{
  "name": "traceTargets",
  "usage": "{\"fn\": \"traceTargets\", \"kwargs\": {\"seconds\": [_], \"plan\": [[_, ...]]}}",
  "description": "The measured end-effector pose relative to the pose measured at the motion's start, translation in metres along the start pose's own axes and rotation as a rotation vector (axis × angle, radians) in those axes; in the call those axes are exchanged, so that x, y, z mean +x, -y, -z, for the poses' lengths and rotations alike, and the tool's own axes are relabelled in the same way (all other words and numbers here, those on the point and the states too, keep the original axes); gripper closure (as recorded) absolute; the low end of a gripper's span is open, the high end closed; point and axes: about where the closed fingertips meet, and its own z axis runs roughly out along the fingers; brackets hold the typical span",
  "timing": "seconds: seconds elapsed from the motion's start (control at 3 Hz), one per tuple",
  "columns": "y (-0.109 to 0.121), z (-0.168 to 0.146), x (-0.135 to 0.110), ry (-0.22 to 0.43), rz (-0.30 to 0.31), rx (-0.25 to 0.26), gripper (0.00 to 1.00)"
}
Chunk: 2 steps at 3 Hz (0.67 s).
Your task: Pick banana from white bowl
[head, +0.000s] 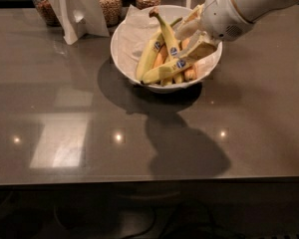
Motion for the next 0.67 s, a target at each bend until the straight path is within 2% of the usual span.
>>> {"fn": "traceTargets", "kwargs": {"seconds": [0.67], "plan": [[0.003, -0.035, -0.010, 0.013, 0.064, -0.048, 0.41]]}}
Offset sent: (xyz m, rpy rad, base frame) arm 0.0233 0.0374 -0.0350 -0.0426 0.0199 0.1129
